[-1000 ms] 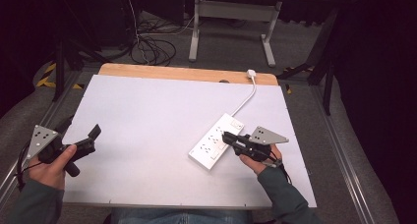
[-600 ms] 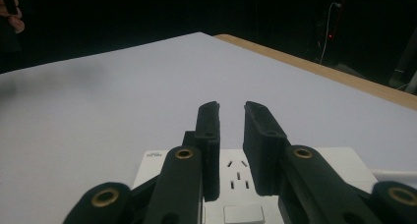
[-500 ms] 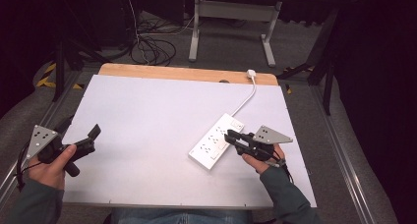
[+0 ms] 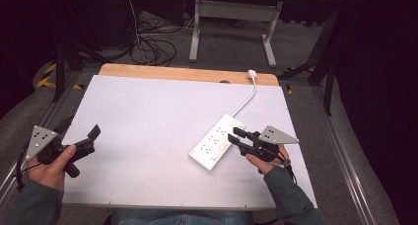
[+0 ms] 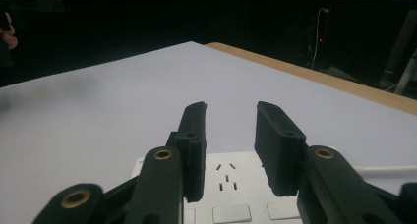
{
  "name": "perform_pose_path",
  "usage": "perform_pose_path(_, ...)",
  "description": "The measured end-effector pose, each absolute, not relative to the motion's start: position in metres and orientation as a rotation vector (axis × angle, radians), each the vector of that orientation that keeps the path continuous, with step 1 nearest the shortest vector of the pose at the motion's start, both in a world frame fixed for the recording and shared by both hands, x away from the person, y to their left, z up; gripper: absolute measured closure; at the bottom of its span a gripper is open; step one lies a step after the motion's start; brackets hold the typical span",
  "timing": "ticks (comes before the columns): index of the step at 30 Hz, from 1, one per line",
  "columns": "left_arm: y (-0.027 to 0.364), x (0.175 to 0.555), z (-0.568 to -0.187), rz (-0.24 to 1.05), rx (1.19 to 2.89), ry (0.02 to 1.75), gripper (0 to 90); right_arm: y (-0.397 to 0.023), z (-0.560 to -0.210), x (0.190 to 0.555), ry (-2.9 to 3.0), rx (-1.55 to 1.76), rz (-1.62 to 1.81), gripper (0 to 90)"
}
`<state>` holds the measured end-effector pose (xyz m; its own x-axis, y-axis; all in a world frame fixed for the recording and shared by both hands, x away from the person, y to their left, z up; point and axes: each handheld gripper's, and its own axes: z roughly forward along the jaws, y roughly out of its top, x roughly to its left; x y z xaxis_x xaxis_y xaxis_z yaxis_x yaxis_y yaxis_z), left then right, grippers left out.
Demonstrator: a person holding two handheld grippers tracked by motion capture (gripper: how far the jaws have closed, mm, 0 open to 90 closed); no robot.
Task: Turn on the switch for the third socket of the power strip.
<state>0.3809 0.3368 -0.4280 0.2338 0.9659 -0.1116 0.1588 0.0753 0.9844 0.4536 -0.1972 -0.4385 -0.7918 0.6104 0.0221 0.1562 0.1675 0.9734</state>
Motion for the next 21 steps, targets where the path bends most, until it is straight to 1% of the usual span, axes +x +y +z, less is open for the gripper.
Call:
perform_pose_path(4,0.3371,0.3809,-0.428,0.885,1.35,1.174,2.7,-0.1984,-0.4385,0.4534,2.075,0.732,1.659,63.0)
perform_pose_path(9,0.3371,0.3809,-0.428,0.885,1.35,1.174,2.7,-0.2008,-0.4383,0.4539,2.057,0.74,1.668,59.4)
perform_pose_path(11,0.3369,0.3809,-0.428,0.885,1.351,1.174,2.7,-0.2016,-0.4381,0.4538,2.048,0.745,1.674,57.7)
perform_pose_path(17,0.3369,0.381,-0.4281,0.885,1.351,1.174,2.7,-0.2027,-0.4382,0.4543,2.033,0.76,1.69,49.1)
perform_pose_path(21,0.3369,0.381,-0.4282,0.884,1.351,1.175,2.7,-0.2039,-0.4377,0.4542,2.022,0.762,1.707,47.5)
